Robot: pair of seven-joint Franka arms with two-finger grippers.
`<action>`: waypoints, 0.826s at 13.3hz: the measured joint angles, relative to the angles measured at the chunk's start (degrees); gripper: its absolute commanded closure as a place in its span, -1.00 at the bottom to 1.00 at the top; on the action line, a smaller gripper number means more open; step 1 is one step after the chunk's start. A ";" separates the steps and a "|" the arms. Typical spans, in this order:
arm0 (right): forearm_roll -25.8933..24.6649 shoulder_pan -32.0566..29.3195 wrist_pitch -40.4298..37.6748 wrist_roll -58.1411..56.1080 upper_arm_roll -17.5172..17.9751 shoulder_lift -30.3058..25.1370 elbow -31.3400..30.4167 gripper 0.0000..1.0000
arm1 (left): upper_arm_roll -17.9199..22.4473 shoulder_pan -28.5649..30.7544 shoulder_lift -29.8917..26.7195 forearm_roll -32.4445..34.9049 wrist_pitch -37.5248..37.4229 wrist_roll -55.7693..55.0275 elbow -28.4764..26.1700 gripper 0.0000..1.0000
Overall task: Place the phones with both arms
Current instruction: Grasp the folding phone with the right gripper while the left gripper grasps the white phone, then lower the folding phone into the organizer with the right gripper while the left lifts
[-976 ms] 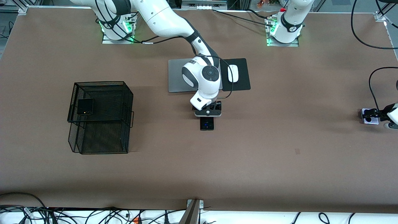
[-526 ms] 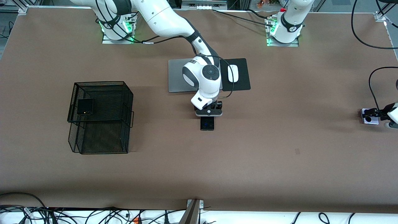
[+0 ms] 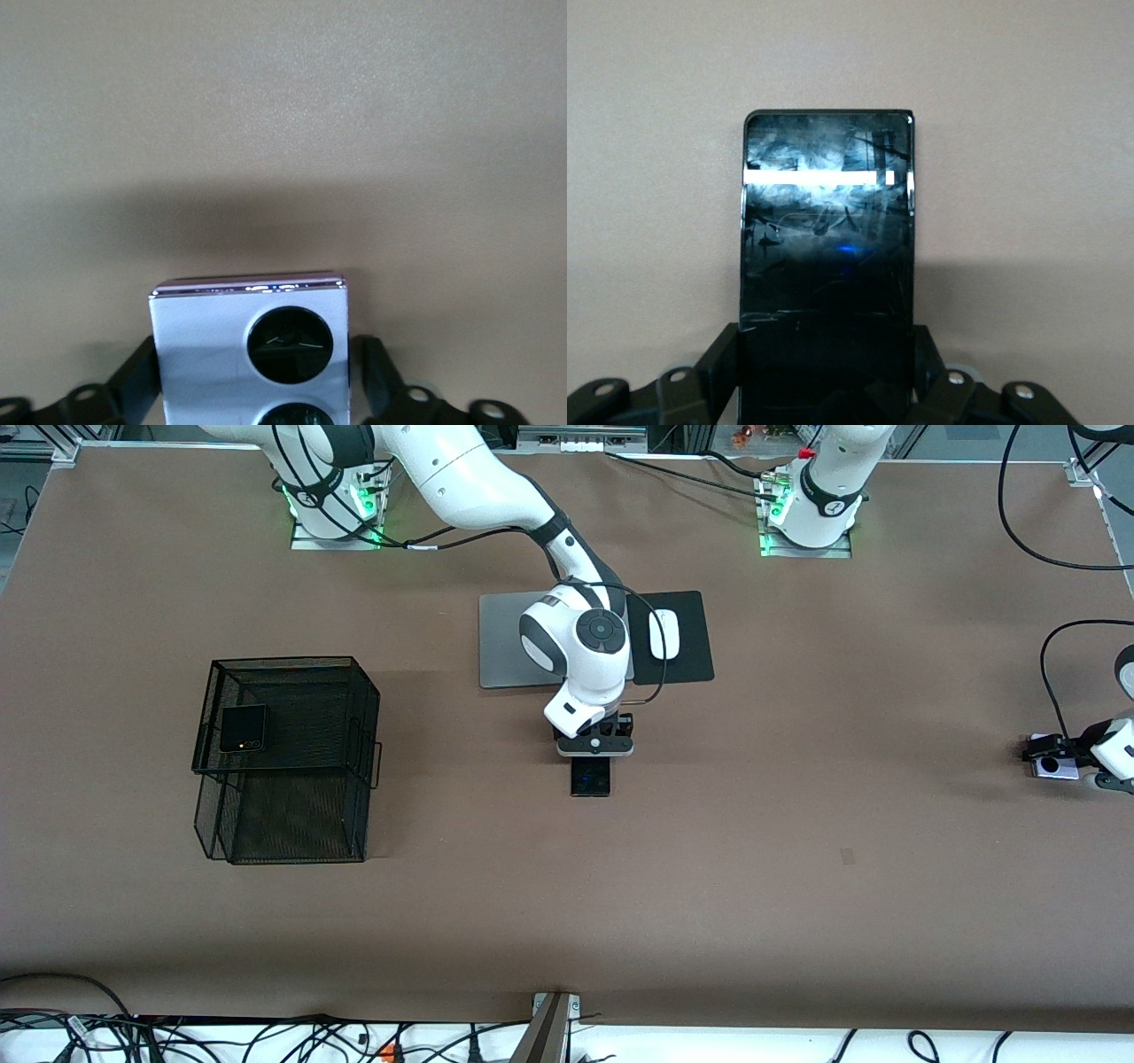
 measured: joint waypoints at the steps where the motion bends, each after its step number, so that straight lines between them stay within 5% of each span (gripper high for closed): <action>1: 0.00 -0.03 -0.70 0.00 -0.17 -0.27 0.26 1.00 | 0.02 0.00 -0.16 0.02 0.10 0.00 0.05 0.40; 11: 0.00 -1.34 -21.03 -4.61 -4.07 -12.18 5.41 1.00 | -0.93 -1.09 -2.15 0.03 -0.78 0.01 0.92 0.34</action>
